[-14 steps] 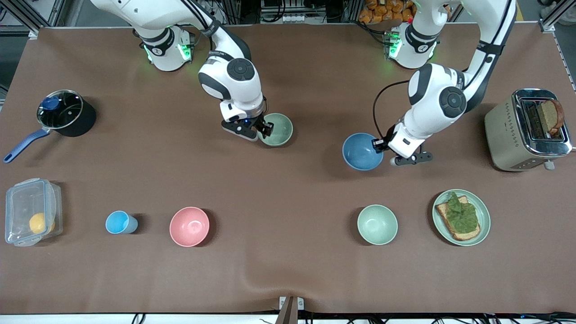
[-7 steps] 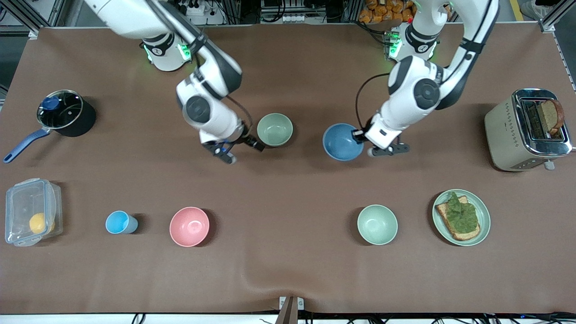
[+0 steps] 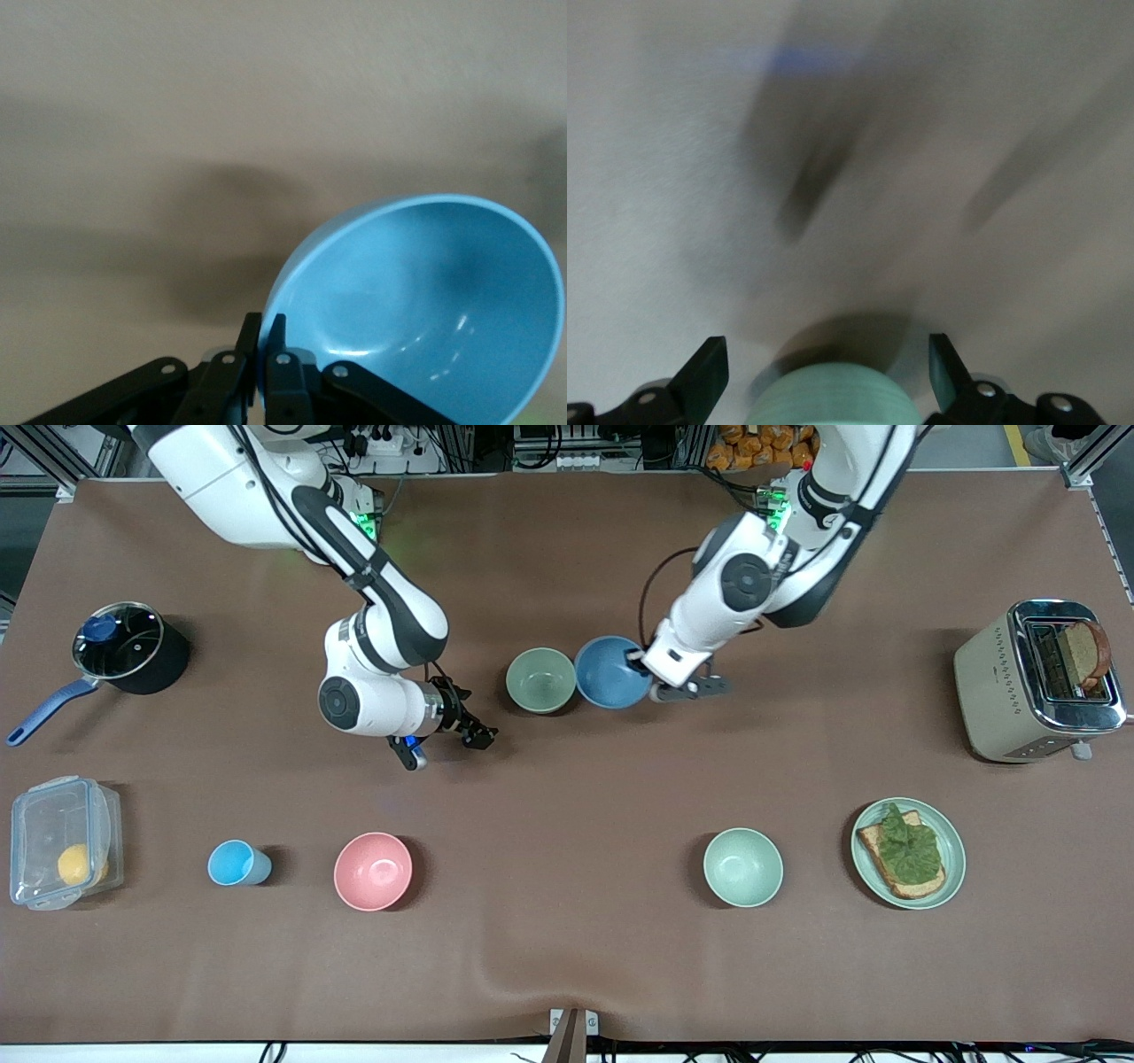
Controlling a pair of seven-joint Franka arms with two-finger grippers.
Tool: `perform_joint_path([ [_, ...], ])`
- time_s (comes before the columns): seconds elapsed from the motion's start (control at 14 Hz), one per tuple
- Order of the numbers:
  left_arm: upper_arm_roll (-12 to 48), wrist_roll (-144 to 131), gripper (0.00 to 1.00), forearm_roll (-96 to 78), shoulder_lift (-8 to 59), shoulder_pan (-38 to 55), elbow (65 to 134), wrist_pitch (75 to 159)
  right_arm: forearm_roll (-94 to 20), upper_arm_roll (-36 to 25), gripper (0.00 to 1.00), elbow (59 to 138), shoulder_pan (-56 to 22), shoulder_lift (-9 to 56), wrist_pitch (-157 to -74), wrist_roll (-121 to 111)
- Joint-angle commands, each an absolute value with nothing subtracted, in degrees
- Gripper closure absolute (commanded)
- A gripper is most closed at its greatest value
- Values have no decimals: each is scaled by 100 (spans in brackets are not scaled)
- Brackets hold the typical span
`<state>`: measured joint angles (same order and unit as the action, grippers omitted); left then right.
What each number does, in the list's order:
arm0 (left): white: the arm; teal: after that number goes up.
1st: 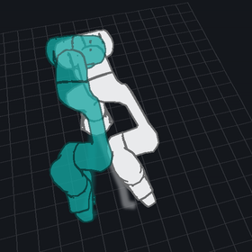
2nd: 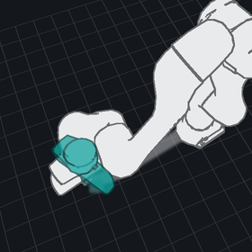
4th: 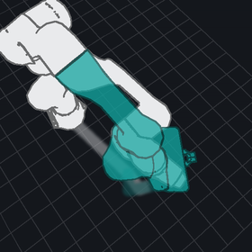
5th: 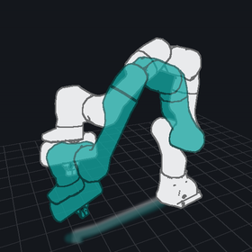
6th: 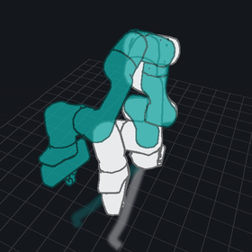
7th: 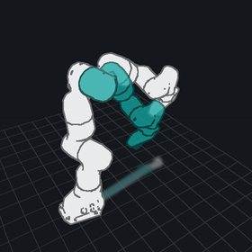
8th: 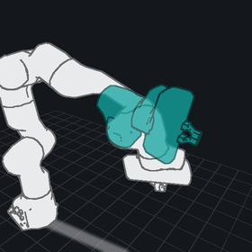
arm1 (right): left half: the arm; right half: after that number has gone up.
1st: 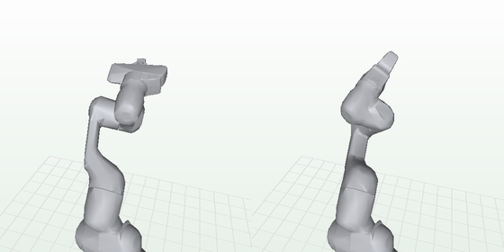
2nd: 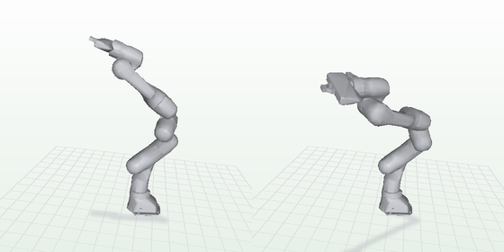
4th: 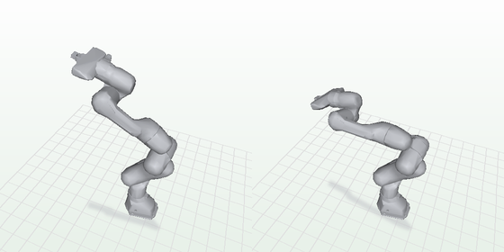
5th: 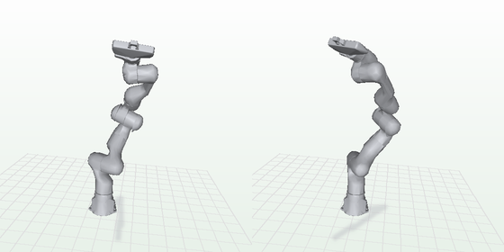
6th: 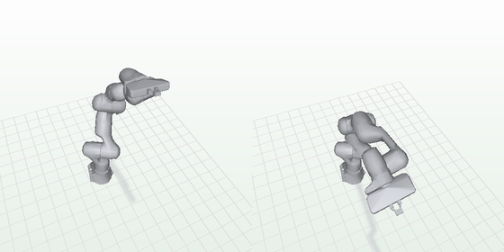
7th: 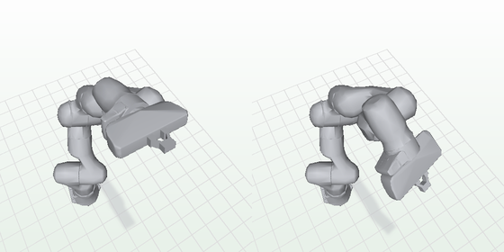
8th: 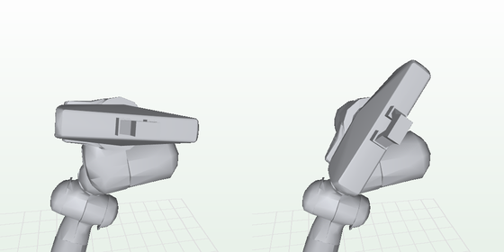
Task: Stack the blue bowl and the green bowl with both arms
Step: 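Lower the blue bowl into the green bowl with the left gripper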
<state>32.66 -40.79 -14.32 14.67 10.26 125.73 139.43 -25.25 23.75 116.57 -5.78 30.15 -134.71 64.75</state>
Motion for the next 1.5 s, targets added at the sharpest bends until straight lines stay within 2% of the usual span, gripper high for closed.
perform_joint_path([
  [0.0,3243,-4367,100,-1521,1976,1353,12130,14053,-2777,2329,0,11637,-712,3251,-13491,6478],
  [0.21,3234,-4403,100,-1503,2205,1476,11954,14133,-3487,2320,0,11637,-773,3366,-13640,6425],
  [0.64,3199,-4543,100,-1363,2803,1714,11497,14168,-4147,2312,0,11654,-791,3366,-13702,6416],
  [1.43,3173,-4878,100,-1046,3217,1898,11224,14265,-4412,2320,0,11733,-800,3384,-13957,6416],
])
